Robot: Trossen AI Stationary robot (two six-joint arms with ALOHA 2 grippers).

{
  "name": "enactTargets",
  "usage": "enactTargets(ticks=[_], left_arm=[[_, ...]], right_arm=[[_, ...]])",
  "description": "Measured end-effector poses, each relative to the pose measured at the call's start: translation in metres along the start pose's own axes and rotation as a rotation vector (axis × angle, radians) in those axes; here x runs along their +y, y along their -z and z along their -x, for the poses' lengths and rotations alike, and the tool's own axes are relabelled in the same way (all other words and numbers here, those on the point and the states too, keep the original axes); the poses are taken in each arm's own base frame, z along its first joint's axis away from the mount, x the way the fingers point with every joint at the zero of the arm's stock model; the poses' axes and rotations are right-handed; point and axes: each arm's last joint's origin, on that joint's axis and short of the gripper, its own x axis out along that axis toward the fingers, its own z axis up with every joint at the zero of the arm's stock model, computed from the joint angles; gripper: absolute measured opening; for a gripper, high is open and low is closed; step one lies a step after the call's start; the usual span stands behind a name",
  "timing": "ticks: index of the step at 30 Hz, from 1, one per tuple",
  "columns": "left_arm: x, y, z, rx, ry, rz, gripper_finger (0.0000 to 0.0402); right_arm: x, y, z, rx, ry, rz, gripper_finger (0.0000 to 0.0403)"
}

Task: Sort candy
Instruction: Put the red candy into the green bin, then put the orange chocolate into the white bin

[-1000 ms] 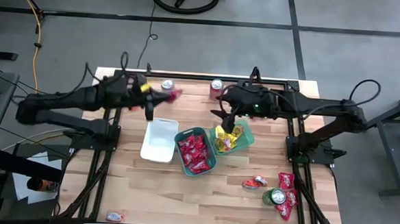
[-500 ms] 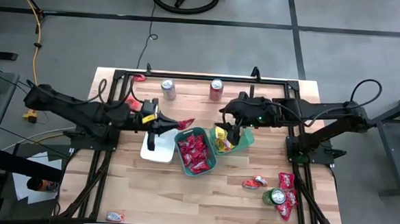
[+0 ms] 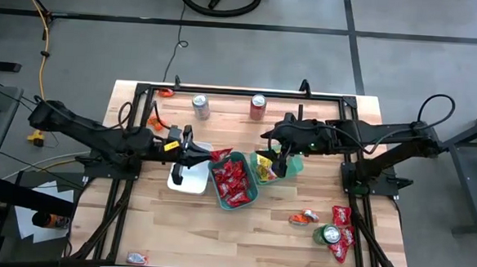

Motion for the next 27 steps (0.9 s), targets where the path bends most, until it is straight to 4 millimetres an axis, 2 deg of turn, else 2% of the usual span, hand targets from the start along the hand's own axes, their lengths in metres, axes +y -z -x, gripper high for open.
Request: enactTargets(ticks=[6, 10, 15, 18, 22, 27], left_arm=[[-0.001, 0.016, -0.024, 0.113, -0.009, -0.041, 0.0], [0.0, 0.036, -0.043, 0.291, -0.056, -0.082, 0.0], [0.004, 0.059, -0.053, 0.509, -0.117, -0.07, 0.0016], [0.009, 0.074, -0.055, 0.604, -0.171, -0.051, 0.0039], [0.011, 0.086, -0.061, 0.628, -0.188, -0.044, 0.0088], [0.012, 0.084, -0.069, 0.553, -0.182, 0.017, 0.0154]], right_arm=[[-0.004, -0.009, 0.025, -0.099, -0.026, -0.026, 0.0252], [-0.008, -0.012, 0.041, -0.14, -0.035, -0.039, 0.0252], [-0.01, -0.012, 0.048, -0.148, -0.037, -0.051, 0.0252], [-0.01, -0.012, 0.048, -0.147, -0.037, -0.049, 0.0252], [-0.011, -0.012, 0.048, -0.144, -0.034, -0.039, 0.0252], [-0.011, -0.011, 0.048, -0.132, -0.031, -0.033, 0.0252]])
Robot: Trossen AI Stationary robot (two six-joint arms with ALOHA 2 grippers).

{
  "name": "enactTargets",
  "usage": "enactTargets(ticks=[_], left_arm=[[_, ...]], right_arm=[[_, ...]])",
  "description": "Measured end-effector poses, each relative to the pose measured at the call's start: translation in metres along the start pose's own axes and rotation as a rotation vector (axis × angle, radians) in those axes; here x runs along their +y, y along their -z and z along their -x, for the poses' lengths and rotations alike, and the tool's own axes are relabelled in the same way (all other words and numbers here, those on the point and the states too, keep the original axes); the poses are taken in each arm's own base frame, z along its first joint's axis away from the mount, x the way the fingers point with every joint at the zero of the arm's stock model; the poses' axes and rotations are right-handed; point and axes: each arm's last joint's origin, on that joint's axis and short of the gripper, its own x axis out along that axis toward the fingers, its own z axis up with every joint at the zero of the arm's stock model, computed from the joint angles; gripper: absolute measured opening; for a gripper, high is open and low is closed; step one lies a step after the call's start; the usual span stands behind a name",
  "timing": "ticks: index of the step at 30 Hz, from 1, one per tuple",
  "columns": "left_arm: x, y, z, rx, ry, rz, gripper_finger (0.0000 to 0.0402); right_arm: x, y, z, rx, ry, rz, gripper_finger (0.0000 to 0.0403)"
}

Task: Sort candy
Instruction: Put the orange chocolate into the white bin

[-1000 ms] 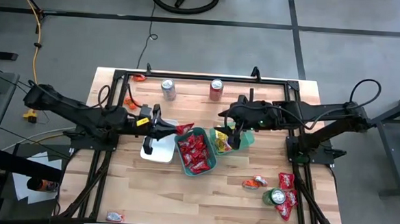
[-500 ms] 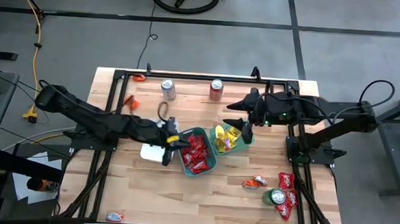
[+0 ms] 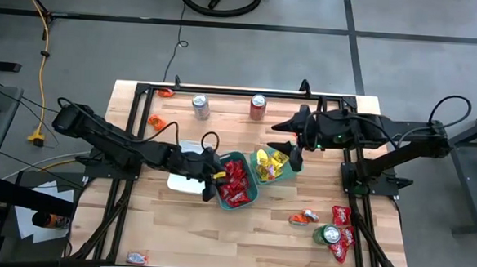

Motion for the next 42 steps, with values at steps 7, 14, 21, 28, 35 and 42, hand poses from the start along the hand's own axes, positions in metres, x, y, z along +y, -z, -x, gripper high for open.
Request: enactTargets(ticks=[7, 14, 21, 28, 35, 42], left_arm=[[0.002, -0.028, 0.035, -0.14, 0.045, 0.024, 0.0194], [0.003, -0.052, 0.088, -0.337, 0.051, 0.025, 0.0195], [0.004, -0.058, 0.11, -0.411, 0.061, -0.008, 0.0195], [0.006, -0.057, 0.106, -0.418, -0.018, -0.008, 0.0195], [0.009, -0.059, 0.105, -0.423, -0.042, -0.002, 0.0195], [0.009, -0.058, 0.105, -0.422, -0.038, 0.015, 0.0195]], right_arm=[[0.0, 0.001, 0.0, 0.014, 0.004, 0.011, 0.0252], [0.0, 0.0, 0.0, 0.003, 0.001, 0.005, 0.0252], [0.0, 0.0, 0.0, 0.002, -0.001, -0.123, 0.0252], [0.013, 0.029, -0.006, 0.325, -0.086, -0.277, 0.0252], [0.053, 0.087, -0.03, 0.823, -0.053, -0.203, 0.0252], [0.071, 0.156, -0.051, 1.246, 0.13, -0.098, 0.0252]])
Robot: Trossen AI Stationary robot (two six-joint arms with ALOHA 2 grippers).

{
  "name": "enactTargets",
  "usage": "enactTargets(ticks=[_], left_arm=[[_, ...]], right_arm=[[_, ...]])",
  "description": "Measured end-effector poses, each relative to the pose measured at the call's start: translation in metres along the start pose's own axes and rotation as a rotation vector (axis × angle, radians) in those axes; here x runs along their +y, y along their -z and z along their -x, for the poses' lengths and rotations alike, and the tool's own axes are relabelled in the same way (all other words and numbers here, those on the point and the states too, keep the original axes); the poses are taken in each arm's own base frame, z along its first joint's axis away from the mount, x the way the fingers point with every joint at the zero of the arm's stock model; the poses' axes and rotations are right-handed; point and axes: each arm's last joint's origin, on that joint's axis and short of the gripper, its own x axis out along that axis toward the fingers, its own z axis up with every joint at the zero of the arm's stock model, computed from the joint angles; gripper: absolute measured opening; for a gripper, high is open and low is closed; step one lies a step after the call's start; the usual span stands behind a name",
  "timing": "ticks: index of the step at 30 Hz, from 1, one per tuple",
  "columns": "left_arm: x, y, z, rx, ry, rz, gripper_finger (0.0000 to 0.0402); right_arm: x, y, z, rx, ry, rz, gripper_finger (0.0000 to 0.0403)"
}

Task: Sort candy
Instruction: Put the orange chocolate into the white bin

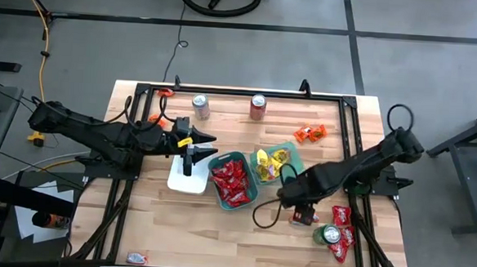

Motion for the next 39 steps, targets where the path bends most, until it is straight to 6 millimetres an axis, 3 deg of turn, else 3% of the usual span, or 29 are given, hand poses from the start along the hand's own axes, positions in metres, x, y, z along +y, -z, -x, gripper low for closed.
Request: enactTargets(ticks=[5, 9, 13, 19, 25, 39], left_arm=[[0.0, 0.0, 0.0, 0.0, 0.0, 0.0, 0.0195], [0.0, 0.0, 0.0, 0.0, 0.0, 0.0, 0.0195], [0.0, 0.0, 0.0, 0.0, 0.0, 0.0, 0.0195], [0.0, 0.0, 0.0, 0.001, 0.0, 0.0, 0.0195], [0.0, 0.0, 0.0, 0.001, -0.002, 0.0, 0.0195], [0.0, 0.0, 0.0, 0.0, -0.005, 0.0, 0.0195]], right_arm=[[-0.011, 0.008, -0.057, 0.092, -0.058, -0.147, 0.0252], [-0.017, 0.008, -0.08, 0.091, -0.133, -0.288, 0.0252], [-0.013, 0.006, -0.089, 0.072, -0.175, -0.351, 0.0252], [-0.019, 0.01, -0.102, 0.068, -0.093, -0.474, 0.0252], [-0.02, 0.011, -0.105, 0.064, -0.084, -0.498, 0.0245], [-0.018, 0.01, -0.114, 0.091, -0.06, -0.496, 0.0081]])
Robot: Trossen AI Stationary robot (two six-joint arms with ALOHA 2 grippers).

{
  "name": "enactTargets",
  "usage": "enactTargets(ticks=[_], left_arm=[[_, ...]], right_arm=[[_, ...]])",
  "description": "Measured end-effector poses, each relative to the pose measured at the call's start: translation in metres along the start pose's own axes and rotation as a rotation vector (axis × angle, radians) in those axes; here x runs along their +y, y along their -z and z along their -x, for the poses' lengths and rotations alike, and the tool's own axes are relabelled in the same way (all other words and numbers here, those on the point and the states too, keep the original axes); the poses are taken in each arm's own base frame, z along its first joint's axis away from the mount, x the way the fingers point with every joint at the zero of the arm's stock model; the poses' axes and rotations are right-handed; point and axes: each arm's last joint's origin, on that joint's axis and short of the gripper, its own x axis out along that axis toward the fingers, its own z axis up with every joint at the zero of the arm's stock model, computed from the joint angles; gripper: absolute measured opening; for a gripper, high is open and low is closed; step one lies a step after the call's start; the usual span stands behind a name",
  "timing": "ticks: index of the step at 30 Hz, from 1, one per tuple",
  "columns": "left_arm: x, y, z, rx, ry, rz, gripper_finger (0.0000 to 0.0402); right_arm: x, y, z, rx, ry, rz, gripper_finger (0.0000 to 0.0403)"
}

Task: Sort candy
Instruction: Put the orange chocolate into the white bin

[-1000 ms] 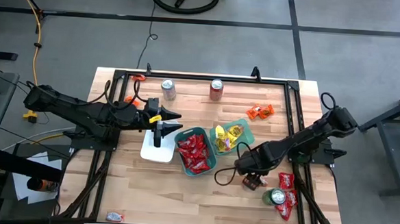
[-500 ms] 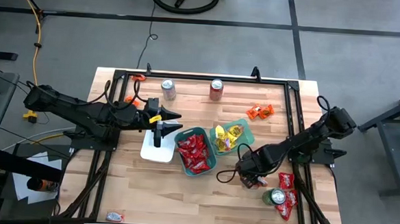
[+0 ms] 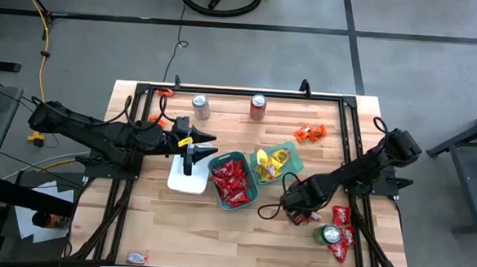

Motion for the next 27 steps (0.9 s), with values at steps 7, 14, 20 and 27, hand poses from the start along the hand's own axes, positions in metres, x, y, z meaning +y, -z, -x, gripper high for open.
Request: enactTargets(ticks=[7, 14, 20, 27], left_arm=[[0.003, -0.011, 0.013, -0.057, -0.002, -0.043, 0.0195], [0.015, -0.036, 0.046, -0.203, -0.018, -0.011, 0.0195], [0.018, -0.044, 0.062, -0.252, -0.014, -0.011, 0.0195], [0.019, -0.043, 0.062, -0.244, -0.017, -0.013, 0.0195]], right_arm=[[0.002, 0.006, 0.037, -0.061, -0.032, 0.082, 0.0015], [0.007, -0.007, 0.134, -0.467, -0.202, 0.224, 0.0007], [0.017, -0.035, 0.196, -0.886, -0.313, 0.385, 0.0003], [0.037, -0.076, 0.197, -1.038, -0.386, 0.527, 0.0002]])
